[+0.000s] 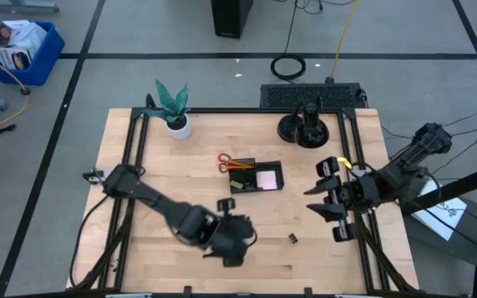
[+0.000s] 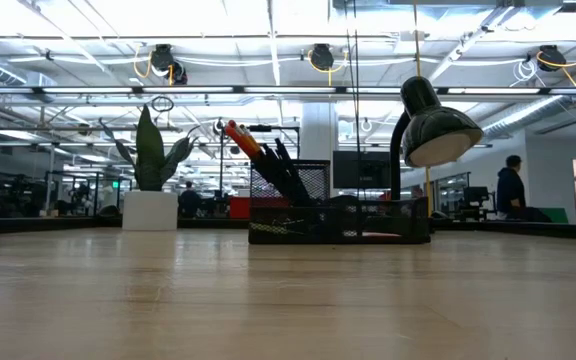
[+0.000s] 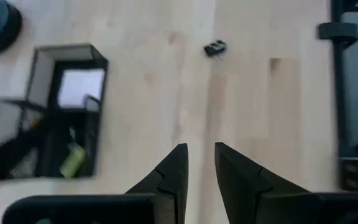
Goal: Pick and place office supplies into organizer
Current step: Put the black binder clip into the desk organizer
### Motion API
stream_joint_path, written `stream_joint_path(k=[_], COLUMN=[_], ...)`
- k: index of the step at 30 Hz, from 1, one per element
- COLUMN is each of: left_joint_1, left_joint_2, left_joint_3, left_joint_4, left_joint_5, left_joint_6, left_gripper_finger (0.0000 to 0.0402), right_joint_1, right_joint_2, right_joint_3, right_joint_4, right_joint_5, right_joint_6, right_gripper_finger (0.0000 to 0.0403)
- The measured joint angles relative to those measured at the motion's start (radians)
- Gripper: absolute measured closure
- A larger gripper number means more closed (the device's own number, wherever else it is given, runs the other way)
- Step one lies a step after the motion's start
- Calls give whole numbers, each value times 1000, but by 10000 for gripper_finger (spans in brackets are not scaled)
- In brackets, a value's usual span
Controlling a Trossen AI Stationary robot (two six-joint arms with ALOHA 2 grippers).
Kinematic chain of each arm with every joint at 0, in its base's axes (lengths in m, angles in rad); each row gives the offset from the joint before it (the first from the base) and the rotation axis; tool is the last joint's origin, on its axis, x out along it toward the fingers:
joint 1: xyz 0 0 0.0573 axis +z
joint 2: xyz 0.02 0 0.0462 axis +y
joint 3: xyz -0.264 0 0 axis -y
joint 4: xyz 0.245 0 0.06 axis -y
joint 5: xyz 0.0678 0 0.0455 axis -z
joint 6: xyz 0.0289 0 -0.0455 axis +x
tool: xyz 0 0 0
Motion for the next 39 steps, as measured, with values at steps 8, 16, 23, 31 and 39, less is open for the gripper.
stream_joint_path(k=[8,16,23,31,39], left_joint_1=[-140,-223,-260,-311,-387], left_joint_2=[0,-7,-84,-205,-324], left_joint_3=[16,16,15,15,-8], left_joint_4=[-51,-95,-294,-380,-444], left_joint_5=[-21,-60,-125,-205,-232], left_joint_6=[-285,-471,-618,-645,-666], left_gripper_finger=[316,316,316,316,316], right_joint_1=[93,180,232,247,236], right_joint_2=[-45,-48,-38,86,281], right_joint_3=[0,0,2,259,604], right_joint_4=[-186,-289,-421,-649,-1166], right_joint_5=[7,75,212,240,266], right_joint_6=[29,81,210,182,399], right_gripper_finger=[293,293,293,293,293])
